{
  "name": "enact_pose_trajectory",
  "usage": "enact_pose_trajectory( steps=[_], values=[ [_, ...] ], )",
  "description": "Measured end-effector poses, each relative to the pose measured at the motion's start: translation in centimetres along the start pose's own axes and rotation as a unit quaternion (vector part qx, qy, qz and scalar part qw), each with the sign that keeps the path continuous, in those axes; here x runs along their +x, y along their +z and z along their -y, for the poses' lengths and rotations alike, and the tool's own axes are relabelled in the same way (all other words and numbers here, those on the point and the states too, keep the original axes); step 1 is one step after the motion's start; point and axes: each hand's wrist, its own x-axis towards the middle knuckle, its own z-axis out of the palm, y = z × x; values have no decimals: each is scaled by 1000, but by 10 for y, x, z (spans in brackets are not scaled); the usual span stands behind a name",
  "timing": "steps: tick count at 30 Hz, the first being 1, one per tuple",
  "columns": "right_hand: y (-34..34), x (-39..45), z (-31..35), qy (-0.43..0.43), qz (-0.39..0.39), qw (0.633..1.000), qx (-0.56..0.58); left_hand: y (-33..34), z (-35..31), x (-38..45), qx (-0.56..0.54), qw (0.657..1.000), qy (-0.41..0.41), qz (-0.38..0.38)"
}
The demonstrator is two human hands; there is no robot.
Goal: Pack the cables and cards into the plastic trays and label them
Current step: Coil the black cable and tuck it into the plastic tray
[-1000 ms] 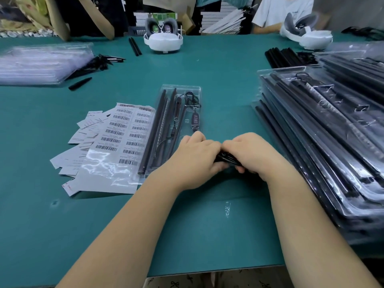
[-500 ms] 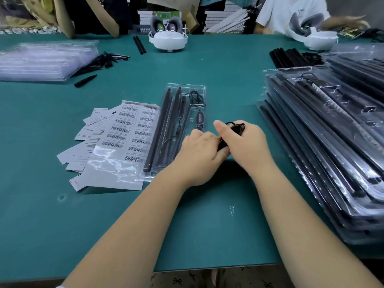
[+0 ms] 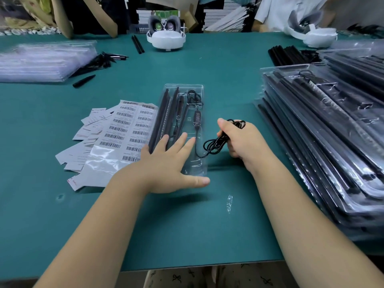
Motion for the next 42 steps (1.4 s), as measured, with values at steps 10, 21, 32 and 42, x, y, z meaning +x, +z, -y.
enact_pose_trajectory(
  steps=[10,21,32,42],
  values=[
    [15,-8,1,-11,99,981,169,18,0,-1,-63,990,44,-120],
    [2,-5,-1,77,24,985,154,15,-13,-5,-160,962,70,-210],
    [1,-6,-4,-13,-90,996,6,22,-22,-6,-196,941,53,-271],
    [18,-11,6,38,92,993,-64,22,-23,-5,-188,940,50,-282]
  ],
)
